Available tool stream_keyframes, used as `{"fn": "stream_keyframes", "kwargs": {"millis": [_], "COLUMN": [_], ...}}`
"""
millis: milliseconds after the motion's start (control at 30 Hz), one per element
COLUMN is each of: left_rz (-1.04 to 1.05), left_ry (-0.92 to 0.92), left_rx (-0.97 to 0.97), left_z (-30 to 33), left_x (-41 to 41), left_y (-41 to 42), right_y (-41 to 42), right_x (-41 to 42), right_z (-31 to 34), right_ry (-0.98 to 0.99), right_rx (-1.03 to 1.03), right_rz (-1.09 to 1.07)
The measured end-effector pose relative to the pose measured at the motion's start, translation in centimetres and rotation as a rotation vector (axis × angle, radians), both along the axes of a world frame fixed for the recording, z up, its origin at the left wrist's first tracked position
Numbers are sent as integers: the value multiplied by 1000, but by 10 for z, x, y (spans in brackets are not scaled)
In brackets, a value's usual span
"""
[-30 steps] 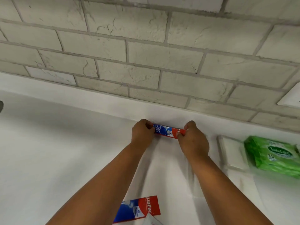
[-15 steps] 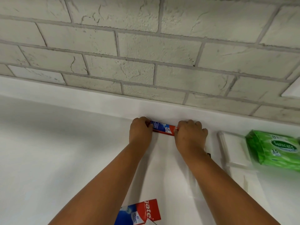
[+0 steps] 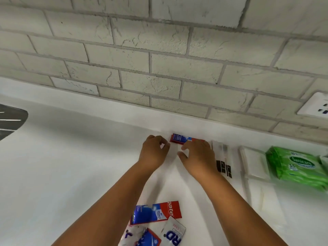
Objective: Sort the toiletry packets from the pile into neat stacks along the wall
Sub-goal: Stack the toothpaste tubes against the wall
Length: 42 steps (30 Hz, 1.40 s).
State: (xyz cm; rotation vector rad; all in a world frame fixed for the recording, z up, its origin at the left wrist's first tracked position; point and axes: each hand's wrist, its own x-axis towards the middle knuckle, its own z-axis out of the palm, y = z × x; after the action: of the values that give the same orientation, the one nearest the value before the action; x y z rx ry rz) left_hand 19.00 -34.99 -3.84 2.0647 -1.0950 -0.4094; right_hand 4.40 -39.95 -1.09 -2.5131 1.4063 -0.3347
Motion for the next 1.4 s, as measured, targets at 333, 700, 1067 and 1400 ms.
{"fn": "stream_keyframes", "kwargs": {"millis": [333,700,1067,1400], "left_rz": [-41,51,139,137], "left_ry": [-60,-133,-404,-128], "left_rx": [115,509,413,266], "left_z": [34,29,9,15], "left_x": [-13,-73,-106,-86], "left_y": [142,272,297,275], "right_y": [114,195,212,176], "right_x": [-16,-47,-53,-59], "right_z": [24,-6,-9,11], "right_ry": [19,246,-50,-578], "right_rx": [126,106,209,771], "right_rz": [234,349,240,77]}}
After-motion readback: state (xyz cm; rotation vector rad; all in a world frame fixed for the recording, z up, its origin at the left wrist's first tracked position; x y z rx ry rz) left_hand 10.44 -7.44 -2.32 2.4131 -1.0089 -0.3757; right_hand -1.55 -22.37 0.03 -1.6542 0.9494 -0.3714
